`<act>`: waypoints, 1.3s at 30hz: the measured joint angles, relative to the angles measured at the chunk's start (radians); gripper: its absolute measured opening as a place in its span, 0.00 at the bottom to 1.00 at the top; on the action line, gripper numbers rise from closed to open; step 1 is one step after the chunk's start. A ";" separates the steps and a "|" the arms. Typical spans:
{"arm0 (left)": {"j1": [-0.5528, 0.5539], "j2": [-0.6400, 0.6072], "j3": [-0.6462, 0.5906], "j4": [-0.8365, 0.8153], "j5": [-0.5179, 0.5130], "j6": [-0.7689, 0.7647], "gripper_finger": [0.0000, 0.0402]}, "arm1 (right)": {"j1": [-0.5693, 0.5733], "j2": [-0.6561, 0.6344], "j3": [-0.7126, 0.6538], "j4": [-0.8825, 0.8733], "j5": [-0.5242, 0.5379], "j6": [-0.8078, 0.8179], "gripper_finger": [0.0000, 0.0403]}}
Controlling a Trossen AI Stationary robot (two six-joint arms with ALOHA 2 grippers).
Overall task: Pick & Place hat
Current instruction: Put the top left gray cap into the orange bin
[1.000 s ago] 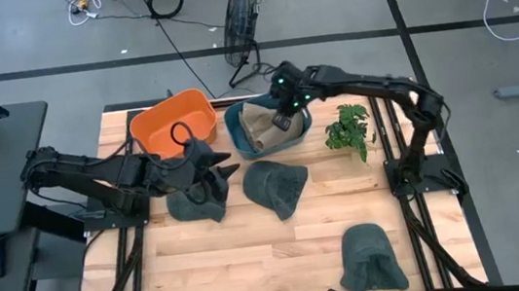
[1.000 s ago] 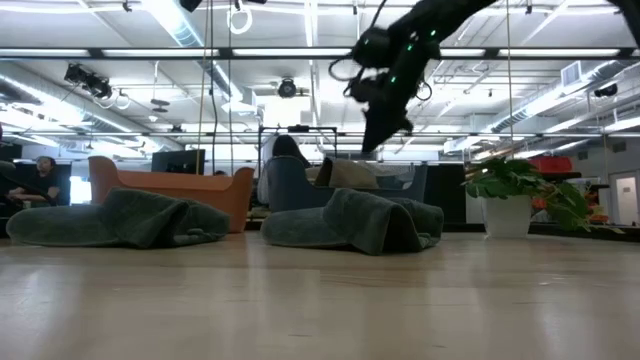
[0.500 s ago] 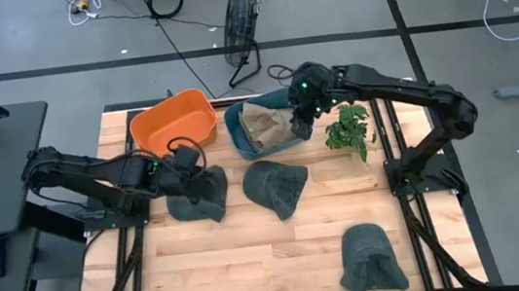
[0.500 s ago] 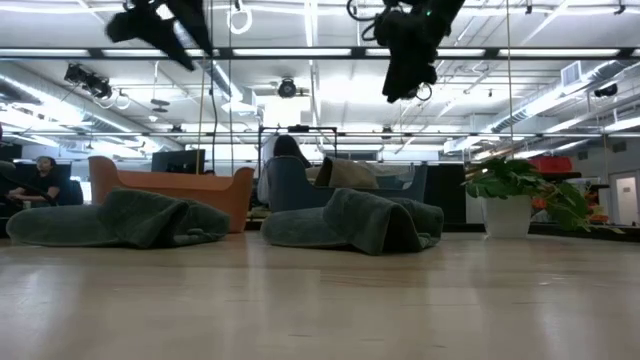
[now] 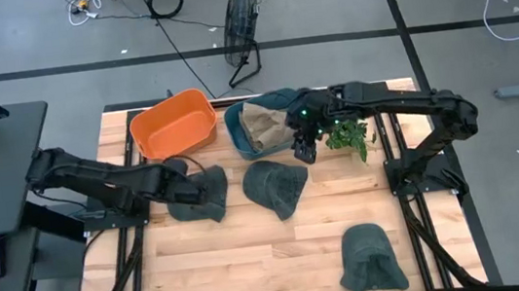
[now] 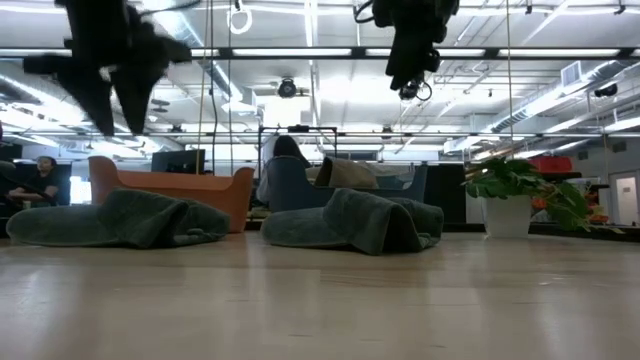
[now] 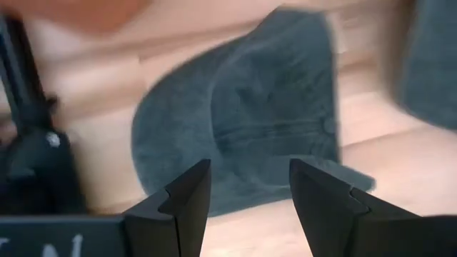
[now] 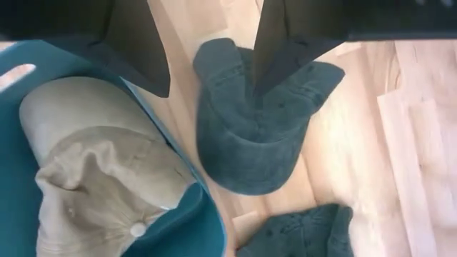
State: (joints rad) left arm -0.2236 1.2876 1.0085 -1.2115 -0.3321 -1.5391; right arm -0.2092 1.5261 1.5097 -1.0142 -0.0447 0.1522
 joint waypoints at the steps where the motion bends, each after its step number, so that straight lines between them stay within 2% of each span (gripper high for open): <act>1: 0.005 0.003 -0.032 0.034 0.011 -0.022 0.48 | 0.006 0.000 0.000 0.000 0.000 -0.002 0.50; 5: 0.022 0.000 -0.137 0.121 0.030 -0.086 0.48 | 0.020 0.000 0.000 0.001 0.002 -0.003 0.49; 12: 0.041 0.002 -0.258 0.359 0.024 -0.095 0.48 | 0.024 0.000 0.000 0.002 0.002 0.055 0.48; 22: 0.059 0.001 -0.363 0.395 0.008 -0.108 0.47 | 0.026 0.000 0.001 0.002 0.003 0.110 0.48; 26: 0.058 0.001 -0.367 0.396 0.007 -0.091 0.36 | 0.028 0.000 0.001 0.003 0.003 0.110 0.48; 33: 0.058 0.000 -0.367 0.413 0.012 -0.092 0.04 | 0.028 0.000 0.001 0.003 0.003 0.095 0.48; 39: 0.057 -0.007 -0.311 0.415 0.026 -0.072 0.04 | 0.028 0.000 0.001 0.004 0.003 0.075 0.48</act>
State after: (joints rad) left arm -0.1665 1.2811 0.6975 -0.7964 -0.3061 -1.6108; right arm -0.1810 1.5261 1.5105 -1.0106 -0.0422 0.2272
